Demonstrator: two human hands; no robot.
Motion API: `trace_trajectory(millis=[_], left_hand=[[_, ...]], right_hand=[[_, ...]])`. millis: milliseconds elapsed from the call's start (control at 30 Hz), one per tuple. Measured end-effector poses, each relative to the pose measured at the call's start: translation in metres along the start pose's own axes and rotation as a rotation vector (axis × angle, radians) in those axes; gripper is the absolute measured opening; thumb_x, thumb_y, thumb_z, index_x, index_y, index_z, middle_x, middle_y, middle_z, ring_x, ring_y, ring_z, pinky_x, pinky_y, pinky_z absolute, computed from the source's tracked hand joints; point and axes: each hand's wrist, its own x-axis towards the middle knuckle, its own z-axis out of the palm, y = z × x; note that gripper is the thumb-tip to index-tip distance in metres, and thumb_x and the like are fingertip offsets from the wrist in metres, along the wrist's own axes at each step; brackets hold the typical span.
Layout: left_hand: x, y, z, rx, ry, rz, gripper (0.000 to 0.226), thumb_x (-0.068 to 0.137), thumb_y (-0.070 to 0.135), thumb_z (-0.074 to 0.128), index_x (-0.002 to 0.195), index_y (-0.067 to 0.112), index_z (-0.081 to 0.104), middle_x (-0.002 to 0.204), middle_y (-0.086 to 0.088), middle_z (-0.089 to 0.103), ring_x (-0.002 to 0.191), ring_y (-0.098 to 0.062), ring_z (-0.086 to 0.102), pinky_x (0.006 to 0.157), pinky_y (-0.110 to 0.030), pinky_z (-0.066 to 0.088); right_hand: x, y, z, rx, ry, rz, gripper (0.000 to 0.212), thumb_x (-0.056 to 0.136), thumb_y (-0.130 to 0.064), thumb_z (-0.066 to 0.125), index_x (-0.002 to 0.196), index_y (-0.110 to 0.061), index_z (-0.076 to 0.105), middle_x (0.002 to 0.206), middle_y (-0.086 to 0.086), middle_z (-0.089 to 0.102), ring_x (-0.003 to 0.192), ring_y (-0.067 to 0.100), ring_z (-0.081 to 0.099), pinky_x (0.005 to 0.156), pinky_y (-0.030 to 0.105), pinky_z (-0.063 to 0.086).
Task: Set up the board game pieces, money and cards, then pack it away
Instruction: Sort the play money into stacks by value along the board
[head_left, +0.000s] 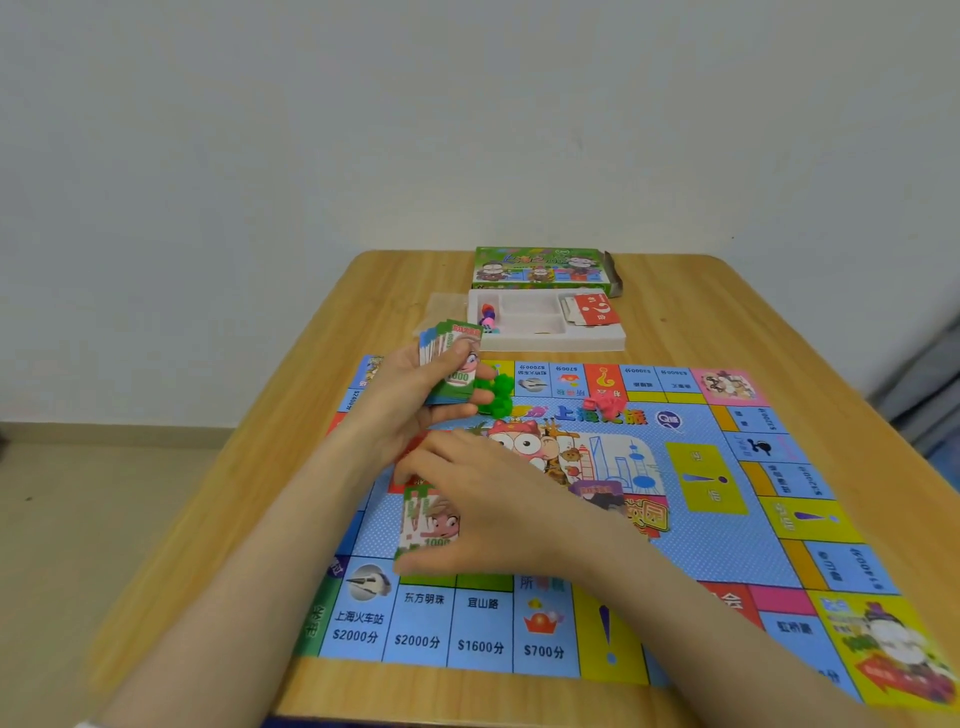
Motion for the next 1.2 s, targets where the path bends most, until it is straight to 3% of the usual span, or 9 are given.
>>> trace_trajectory(millis=[167, 300, 467, 633, 867, 1000, 1067, 1133, 1200], left_hand=[[-0.001, 0.000, 0.001, -0.007, -0.026, 0.014, 0.013, 0.089, 0.018, 0.060, 0.095, 0.007, 0.064, 0.070, -0.002, 0.071, 0.057, -0.011, 0.066, 0.049, -0.020, 0.050], [-0.003, 0.001, 0.003, 0.061, -0.049, -0.006, 0.011, 0.084, 0.017, 0.063, 0.094, 0.011, 0.065, 0.075, -0.002, 0.073, 0.060, -0.012, 0.069, 0.044, -0.018, 0.052], [-0.008, 0.003, 0.007, 0.130, -0.118, -0.009, 0.009, 0.084, 0.009, 0.063, 0.093, 0.011, 0.064, 0.072, -0.003, 0.074, 0.057, -0.014, 0.070, 0.038, -0.015, 0.047], [-0.008, 0.002, 0.007, 0.165, -0.186, 0.006, 0.023, 0.072, 0.009, 0.068, 0.094, 0.008, 0.063, 0.073, -0.005, 0.073, 0.057, -0.015, 0.070, 0.045, -0.018, 0.053], [-0.006, 0.000, 0.010, 0.108, -0.219, -0.049, 0.019, 0.094, 0.022, 0.051, 0.100, 0.007, 0.060, 0.070, -0.004, 0.069, 0.056, -0.014, 0.067, 0.052, -0.021, 0.056], [-0.005, 0.002, 0.010, 0.056, -0.143, -0.054, 0.032, 0.098, 0.034, 0.042, 0.087, 0.008, 0.057, 0.059, -0.001, 0.049, 0.050, -0.014, 0.061, 0.048, -0.022, 0.054], [-0.004, 0.003, 0.010, 0.010, -0.079, -0.071, 0.036, 0.099, 0.036, 0.040, 0.091, 0.007, 0.060, 0.062, -0.004, 0.055, 0.050, -0.015, 0.061, 0.047, -0.024, 0.055], [-0.004, 0.003, 0.010, -0.029, -0.015, -0.086, 0.031, 0.100, 0.032, 0.042, 0.095, 0.007, 0.060, 0.067, -0.007, 0.066, 0.053, -0.016, 0.065, 0.046, -0.025, 0.055], [-0.003, 0.003, 0.009, -0.048, 0.010, -0.082, 0.023, 0.100, 0.025, 0.043, 0.096, 0.009, 0.059, 0.067, -0.003, 0.071, 0.056, -0.014, 0.067, 0.047, -0.026, 0.055]], right_hand=[[0.006, 0.001, -0.013, 0.193, 0.514, 0.158, 0.026, 0.085, -0.037, 0.052, 0.078, -0.013, 0.060, 0.074, -0.006, 0.056, 0.068, 0.005, 0.046, 0.062, 0.024, 0.042], [0.006, 0.017, -0.025, 0.281, 0.776, 0.410, 0.006, 0.088, -0.017, 0.060, 0.084, -0.015, 0.056, 0.078, -0.001, 0.053, 0.068, 0.010, 0.045, 0.062, 0.026, 0.040], [0.005, 0.027, -0.032, 0.368, 0.778, 0.594, 0.017, 0.088, -0.024, 0.064, 0.099, -0.019, 0.051, 0.091, -0.003, 0.051, 0.079, 0.011, 0.049, 0.066, 0.017, 0.037], [0.004, 0.019, -0.036, 0.490, 0.752, 0.570, 0.010, 0.086, -0.014, 0.066, 0.083, -0.009, 0.058, 0.074, 0.001, 0.057, 0.062, -0.006, 0.050, 0.052, 0.006, 0.039], [0.004, 0.022, -0.032, 0.372, 0.859, 0.519, 0.016, 0.090, -0.005, 0.058, 0.077, -0.010, 0.050, 0.064, -0.009, 0.052, 0.063, 0.006, 0.051, 0.054, 0.020, 0.040], [0.004, 0.020, -0.036, 0.419, 0.963, 0.483, 0.015, 0.090, -0.001, 0.056, 0.082, -0.012, 0.051, 0.069, -0.011, 0.053, 0.064, -0.002, 0.051, 0.057, 0.012, 0.040], [0.004, 0.017, -0.039, 0.473, 0.994, 0.448, 0.015, 0.091, -0.002, 0.056, 0.084, -0.016, 0.053, 0.072, -0.010, 0.055, 0.066, -0.002, 0.051, 0.060, 0.011, 0.040], [0.004, 0.012, -0.042, 0.584, 0.944, 0.414, 0.018, 0.091, -0.004, 0.057, 0.084, -0.021, 0.054, 0.072, -0.008, 0.056, 0.065, -0.001, 0.052, 0.059, 0.013, 0.042], [0.004, 0.006, -0.042, 0.731, 0.772, 0.412, 0.017, 0.090, -0.004, 0.059, 0.086, -0.021, 0.057, 0.069, 0.000, 0.060, 0.064, 0.008, 0.058, 0.058, 0.025, 0.046]])
